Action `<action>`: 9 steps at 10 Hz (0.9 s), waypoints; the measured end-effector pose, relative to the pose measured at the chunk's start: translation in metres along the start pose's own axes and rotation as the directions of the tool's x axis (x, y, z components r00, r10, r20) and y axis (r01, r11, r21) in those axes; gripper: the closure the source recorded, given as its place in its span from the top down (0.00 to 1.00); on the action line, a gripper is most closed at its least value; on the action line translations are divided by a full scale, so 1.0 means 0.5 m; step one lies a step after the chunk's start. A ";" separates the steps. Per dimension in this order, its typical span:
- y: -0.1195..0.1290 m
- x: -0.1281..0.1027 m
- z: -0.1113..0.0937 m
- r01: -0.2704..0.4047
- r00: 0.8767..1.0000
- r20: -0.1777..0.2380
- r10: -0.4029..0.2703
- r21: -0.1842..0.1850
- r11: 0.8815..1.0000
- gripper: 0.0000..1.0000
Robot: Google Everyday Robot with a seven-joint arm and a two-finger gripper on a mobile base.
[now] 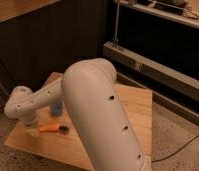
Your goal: Drag the pepper across the table
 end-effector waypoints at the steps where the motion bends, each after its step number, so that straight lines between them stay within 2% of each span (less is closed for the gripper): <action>1: -0.006 -0.004 0.002 -0.001 1.000 -0.003 0.001 0.001 1.000 0.65; 5: -0.026 -0.011 0.013 -0.021 1.000 -0.013 0.021 -0.006 1.000 0.65; 9: -0.027 0.003 0.034 -0.038 0.999 -0.030 0.037 -0.030 0.999 0.65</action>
